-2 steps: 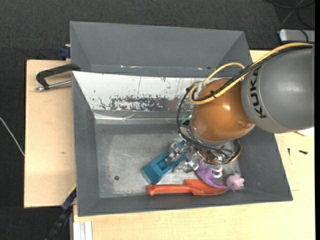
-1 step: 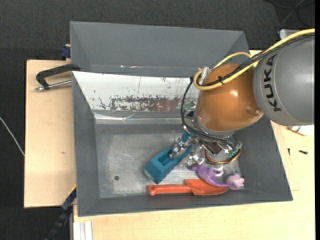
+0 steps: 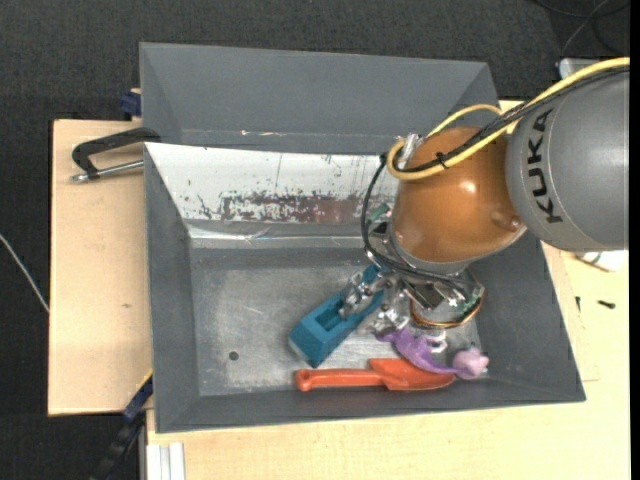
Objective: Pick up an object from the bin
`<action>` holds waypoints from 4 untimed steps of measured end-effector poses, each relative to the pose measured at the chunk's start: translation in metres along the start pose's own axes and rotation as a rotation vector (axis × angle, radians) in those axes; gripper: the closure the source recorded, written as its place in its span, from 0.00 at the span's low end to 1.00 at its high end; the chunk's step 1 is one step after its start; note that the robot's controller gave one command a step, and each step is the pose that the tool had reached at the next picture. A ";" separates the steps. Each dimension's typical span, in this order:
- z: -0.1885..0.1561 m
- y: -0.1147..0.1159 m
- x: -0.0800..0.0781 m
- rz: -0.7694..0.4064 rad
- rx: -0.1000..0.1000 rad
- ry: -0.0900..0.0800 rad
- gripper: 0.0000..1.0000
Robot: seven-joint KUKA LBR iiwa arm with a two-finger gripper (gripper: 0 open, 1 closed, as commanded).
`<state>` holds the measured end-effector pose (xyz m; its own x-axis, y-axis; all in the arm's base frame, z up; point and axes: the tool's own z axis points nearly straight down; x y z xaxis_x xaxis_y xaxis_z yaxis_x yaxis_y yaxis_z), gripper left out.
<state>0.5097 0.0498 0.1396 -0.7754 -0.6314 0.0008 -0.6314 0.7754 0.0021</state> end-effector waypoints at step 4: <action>-0.042 0.005 0.013 -0.053 0.001 -0.002 1.00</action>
Offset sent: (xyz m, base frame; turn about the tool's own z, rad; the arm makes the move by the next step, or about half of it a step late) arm -0.0047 -0.0100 0.0057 -0.0404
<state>0.4971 0.0452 0.1814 -0.7408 -0.6718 -0.0011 -0.6718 0.7408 0.0014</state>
